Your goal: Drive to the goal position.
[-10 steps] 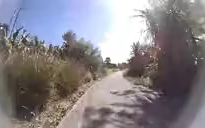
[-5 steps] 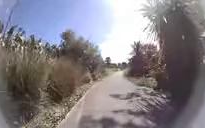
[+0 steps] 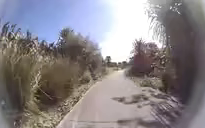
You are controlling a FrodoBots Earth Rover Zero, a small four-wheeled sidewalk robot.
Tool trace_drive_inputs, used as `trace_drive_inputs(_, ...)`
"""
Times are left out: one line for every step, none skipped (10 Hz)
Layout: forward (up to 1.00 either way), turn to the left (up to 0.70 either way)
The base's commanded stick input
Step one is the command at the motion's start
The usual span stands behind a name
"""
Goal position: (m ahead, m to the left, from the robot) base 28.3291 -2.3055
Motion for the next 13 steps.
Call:
trace_drive_inputs(0.70,0.00)
trace_drive_inputs(0.70,0.00)
trace_drive_inputs(0.70,0.00)
trace_drive_inputs(0.70,0.00)
trace_drive_inputs(0.70,0.00)
trace_drive_inputs(0.70,0.00)
trace_drive_inputs(0.70,0.00)
trace_drive_inputs(0.70,-0.02)
trace_drive_inputs(0.70,-0.03)
trace_drive_inputs(0.70,-0.05)
trace_drive_inputs(0.70,-0.06)
trace_drive_inputs(0.70,-0.07)
trace_drive_inputs(0.70,-0.07)
